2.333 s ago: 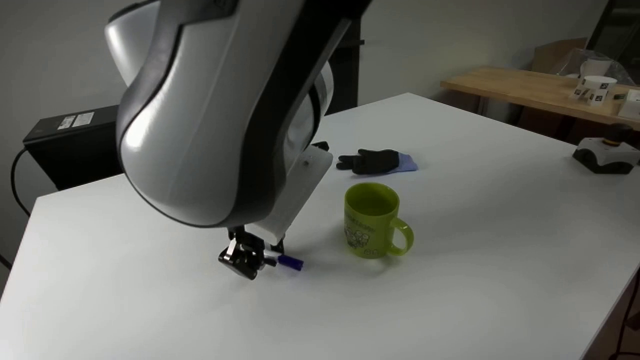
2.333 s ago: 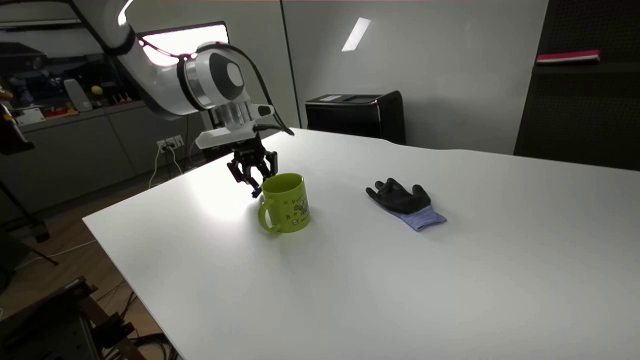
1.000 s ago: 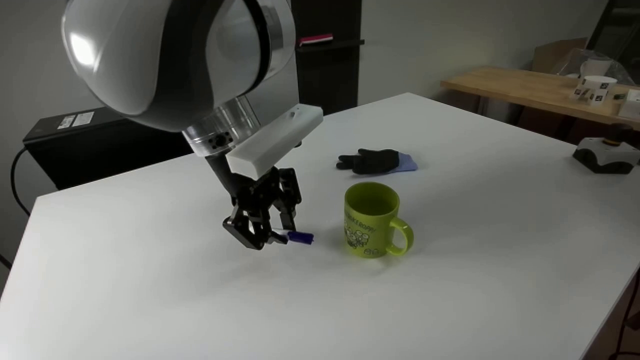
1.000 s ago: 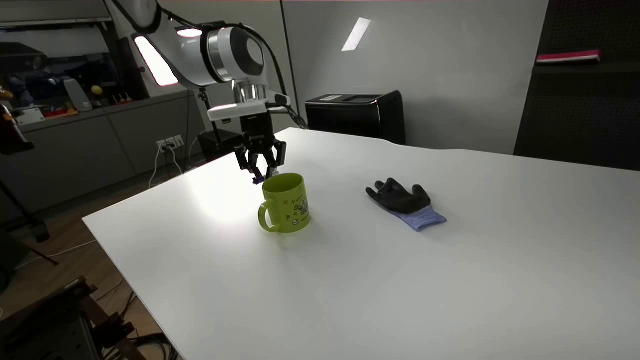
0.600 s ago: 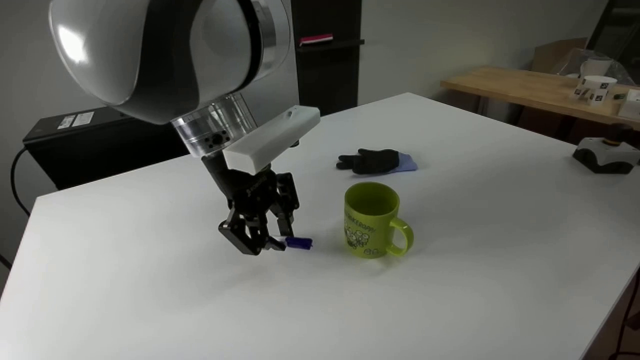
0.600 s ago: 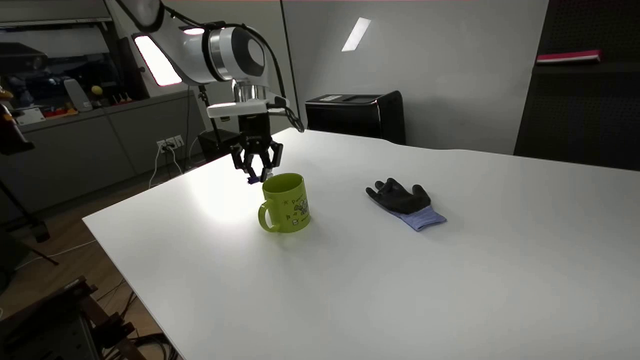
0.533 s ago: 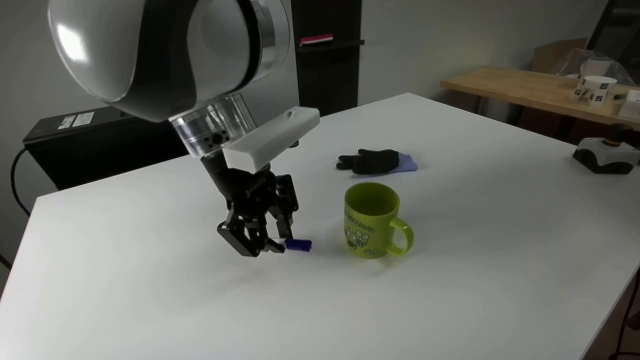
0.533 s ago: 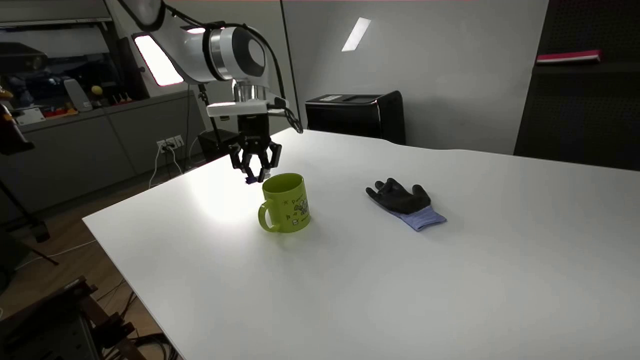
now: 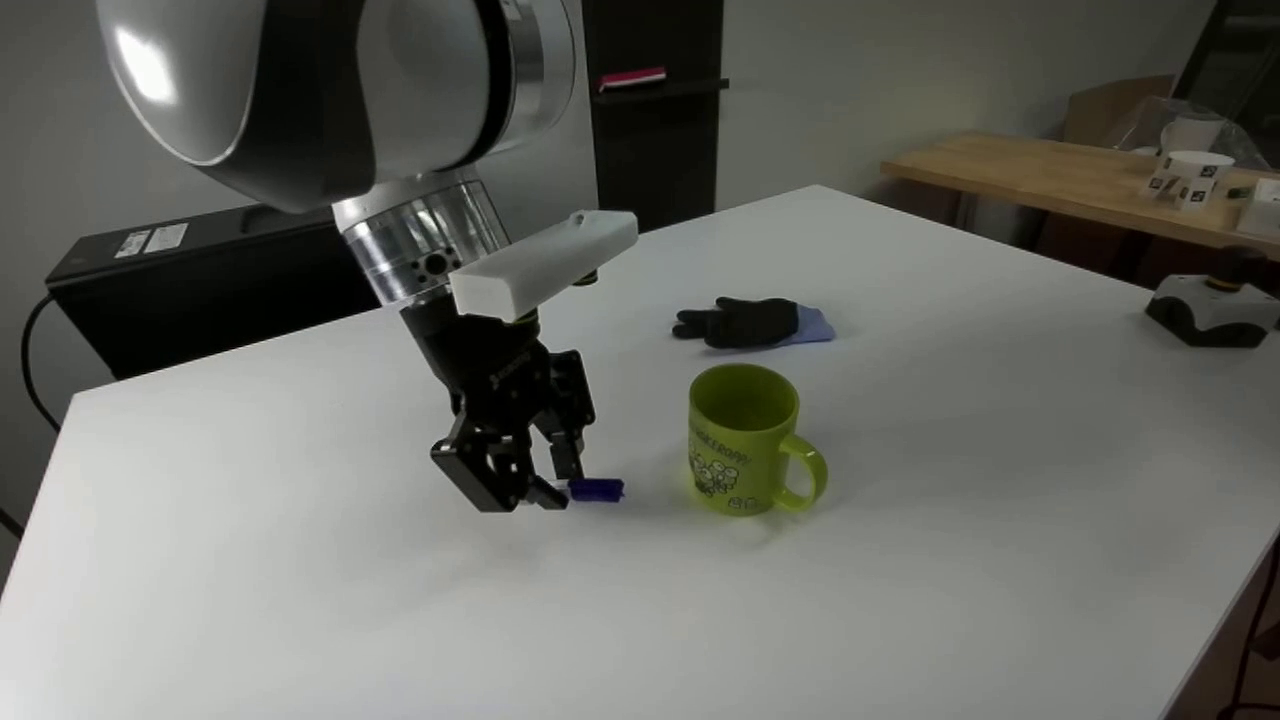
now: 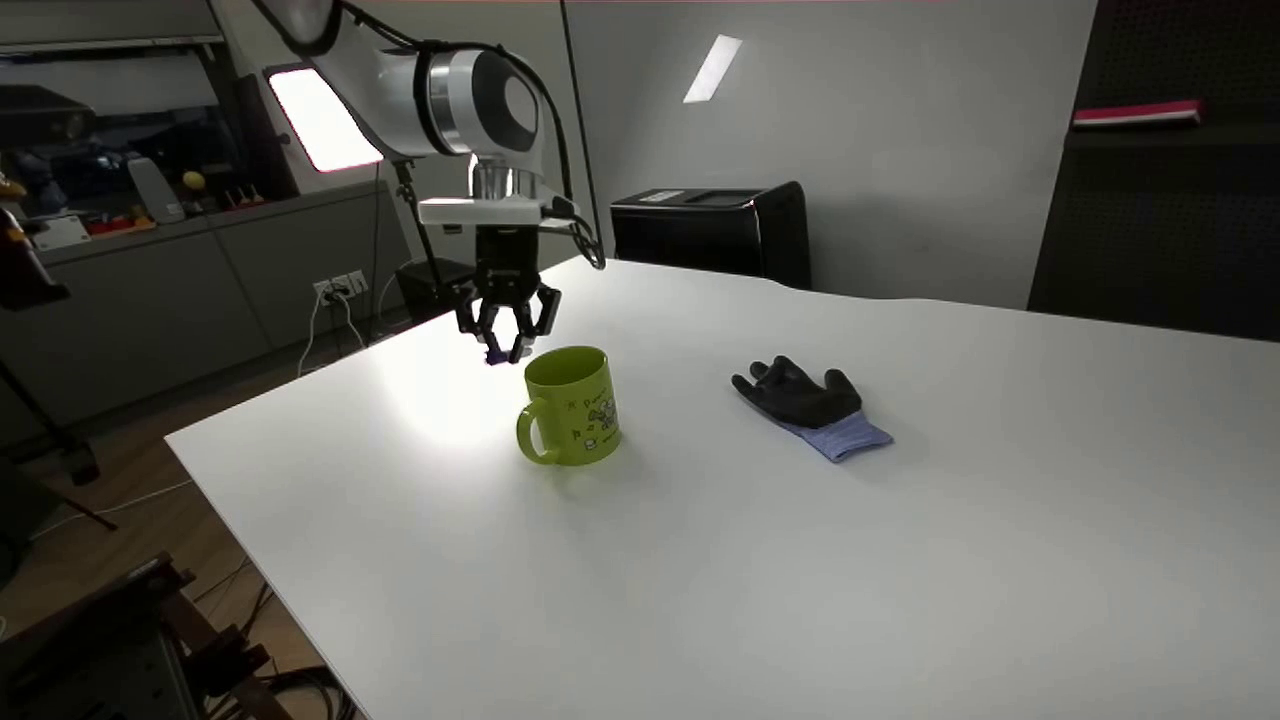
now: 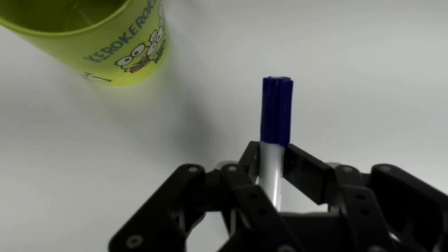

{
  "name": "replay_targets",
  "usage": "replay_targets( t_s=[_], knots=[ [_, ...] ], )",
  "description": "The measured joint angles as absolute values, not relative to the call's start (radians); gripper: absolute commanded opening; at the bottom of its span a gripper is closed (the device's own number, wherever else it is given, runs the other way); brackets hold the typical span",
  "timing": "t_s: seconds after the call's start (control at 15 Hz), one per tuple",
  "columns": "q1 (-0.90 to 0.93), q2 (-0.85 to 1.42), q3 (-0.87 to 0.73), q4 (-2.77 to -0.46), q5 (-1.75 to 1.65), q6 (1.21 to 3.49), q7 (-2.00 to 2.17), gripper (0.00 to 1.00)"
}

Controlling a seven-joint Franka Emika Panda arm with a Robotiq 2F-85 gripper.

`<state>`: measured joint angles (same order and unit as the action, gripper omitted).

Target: Pick the marker and put it in the cup

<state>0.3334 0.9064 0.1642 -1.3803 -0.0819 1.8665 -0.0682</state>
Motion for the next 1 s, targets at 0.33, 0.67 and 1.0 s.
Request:
replay_targets(
  t_s=[0.33, 0.67, 1.0],
  knots=[
    [0.325, 0.824, 0.154, -1.395, -0.099, 1.878, -0.067, 0.06],
    [0.324, 0.739, 0.149, -1.447, -0.101, 1.888, -0.066, 0.06],
    [0.322, 0.707, 0.146, -1.486, -0.100, 1.869, -0.059, 0.06]
  ],
)
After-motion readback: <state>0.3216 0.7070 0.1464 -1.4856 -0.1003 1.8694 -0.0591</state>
